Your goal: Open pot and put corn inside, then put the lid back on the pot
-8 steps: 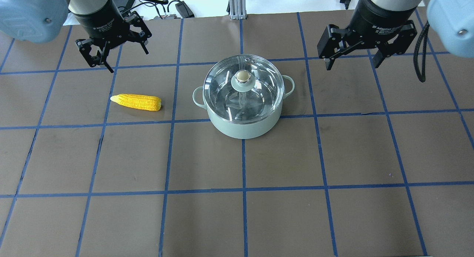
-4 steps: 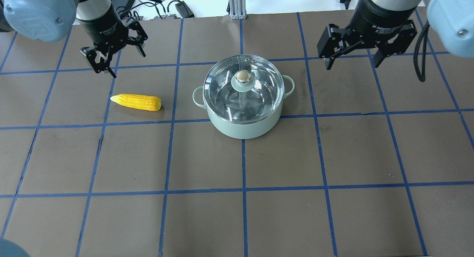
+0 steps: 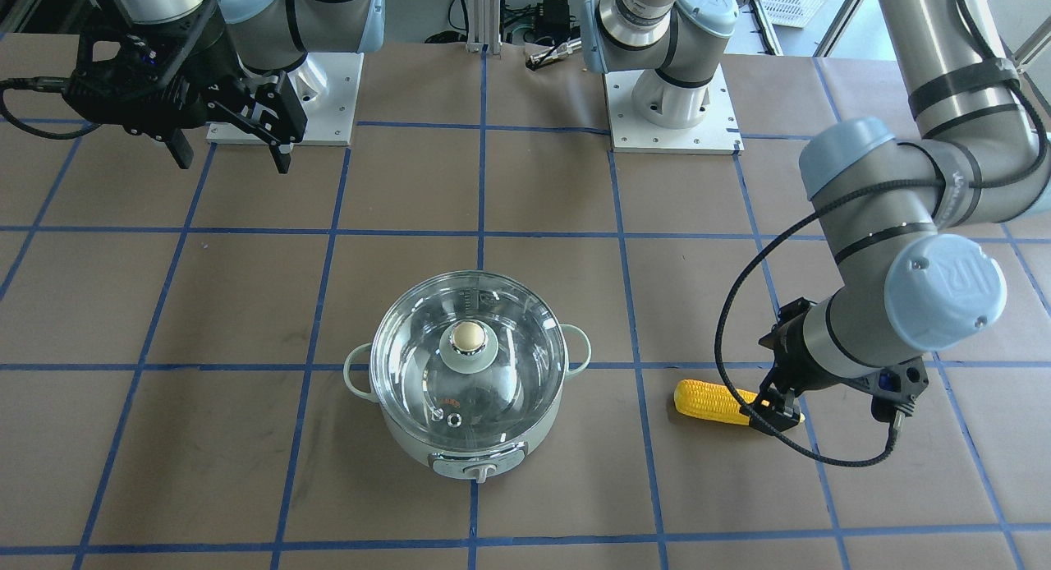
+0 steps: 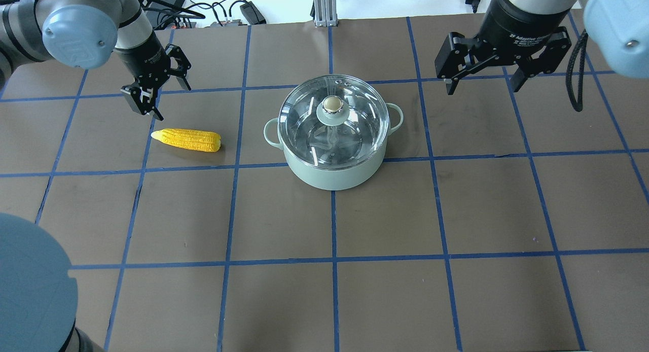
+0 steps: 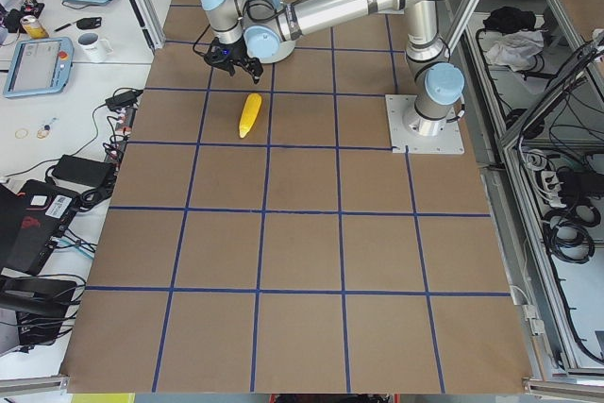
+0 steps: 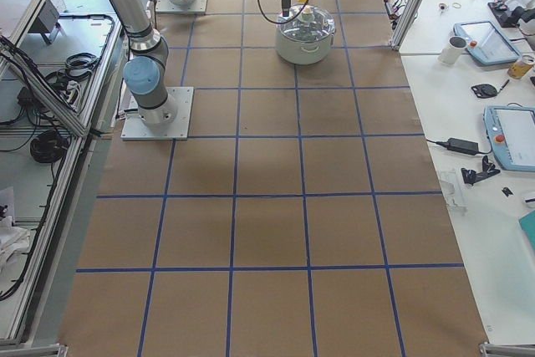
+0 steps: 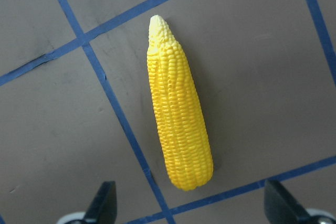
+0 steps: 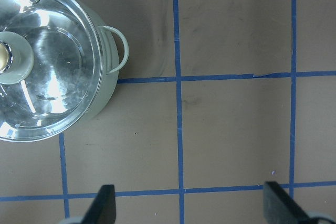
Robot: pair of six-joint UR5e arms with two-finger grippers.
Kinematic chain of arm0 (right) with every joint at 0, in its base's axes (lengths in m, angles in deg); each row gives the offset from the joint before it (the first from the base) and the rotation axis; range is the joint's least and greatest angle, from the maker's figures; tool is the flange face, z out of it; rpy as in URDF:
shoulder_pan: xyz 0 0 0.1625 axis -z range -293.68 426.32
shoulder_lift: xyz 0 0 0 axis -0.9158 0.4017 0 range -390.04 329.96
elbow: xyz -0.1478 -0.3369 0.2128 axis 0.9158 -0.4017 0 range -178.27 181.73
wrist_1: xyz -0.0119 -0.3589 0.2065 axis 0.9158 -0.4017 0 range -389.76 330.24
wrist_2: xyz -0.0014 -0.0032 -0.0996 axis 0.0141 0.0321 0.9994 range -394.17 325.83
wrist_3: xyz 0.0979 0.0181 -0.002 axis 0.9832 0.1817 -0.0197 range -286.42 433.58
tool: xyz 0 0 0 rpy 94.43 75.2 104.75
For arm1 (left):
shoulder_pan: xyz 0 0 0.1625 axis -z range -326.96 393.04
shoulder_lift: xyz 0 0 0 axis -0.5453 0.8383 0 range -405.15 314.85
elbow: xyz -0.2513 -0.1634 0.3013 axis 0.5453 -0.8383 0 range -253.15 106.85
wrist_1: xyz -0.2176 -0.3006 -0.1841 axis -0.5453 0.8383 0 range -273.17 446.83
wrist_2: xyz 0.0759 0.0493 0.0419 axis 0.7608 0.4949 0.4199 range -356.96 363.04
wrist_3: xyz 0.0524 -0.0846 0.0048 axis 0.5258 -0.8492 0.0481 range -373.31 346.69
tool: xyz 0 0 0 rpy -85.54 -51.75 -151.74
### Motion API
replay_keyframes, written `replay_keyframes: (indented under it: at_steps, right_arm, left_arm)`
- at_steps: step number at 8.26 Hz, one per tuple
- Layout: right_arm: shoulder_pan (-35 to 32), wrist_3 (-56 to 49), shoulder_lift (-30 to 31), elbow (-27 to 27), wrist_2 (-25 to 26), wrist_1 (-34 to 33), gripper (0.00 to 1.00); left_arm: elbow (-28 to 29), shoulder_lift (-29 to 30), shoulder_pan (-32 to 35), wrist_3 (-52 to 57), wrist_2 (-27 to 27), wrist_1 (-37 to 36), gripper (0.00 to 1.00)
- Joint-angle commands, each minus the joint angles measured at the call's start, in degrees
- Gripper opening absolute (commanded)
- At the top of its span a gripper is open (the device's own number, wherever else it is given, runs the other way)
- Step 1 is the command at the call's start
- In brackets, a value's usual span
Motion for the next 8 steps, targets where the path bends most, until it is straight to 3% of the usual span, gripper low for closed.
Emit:
replay_keyframes:
  at_steps: [1, 2, 4, 6, 8]
  right_arm:
    - [-0.07, 0.5, -0.35, 0.0, -0.66, -1.12, 1.0]
    - [-0.25, 0.5, -1.48, 0.0, -0.75, -3.74, 1.0]
    - [-4.09, 5.47, -7.96, -0.43, -6.34, -14.43, 1.0]
    - [-13.3, 17.85, -18.41, -1.84, -3.84, -27.43, 1.0]
    - [-18.61, 23.25, -24.59, -4.73, -0.76, -29.43, 1.0]
  left_arm:
    - [-0.07, 4.73, -1.24, -10.52, -0.36, -6.79, 1.0]
    - [-0.24, 5.08, -1.33, -14.47, -0.27, -7.23, 1.0]
    - [-0.59, 6.49, -1.34, -20.04, -0.09, -7.23, 1.0]
    - [-2.95, 6.05, -1.34, -21.36, 0.52, -7.49, 1.0]
    - [-4.02, 6.58, -1.34, -21.54, 0.43, -9.68, 1.0]
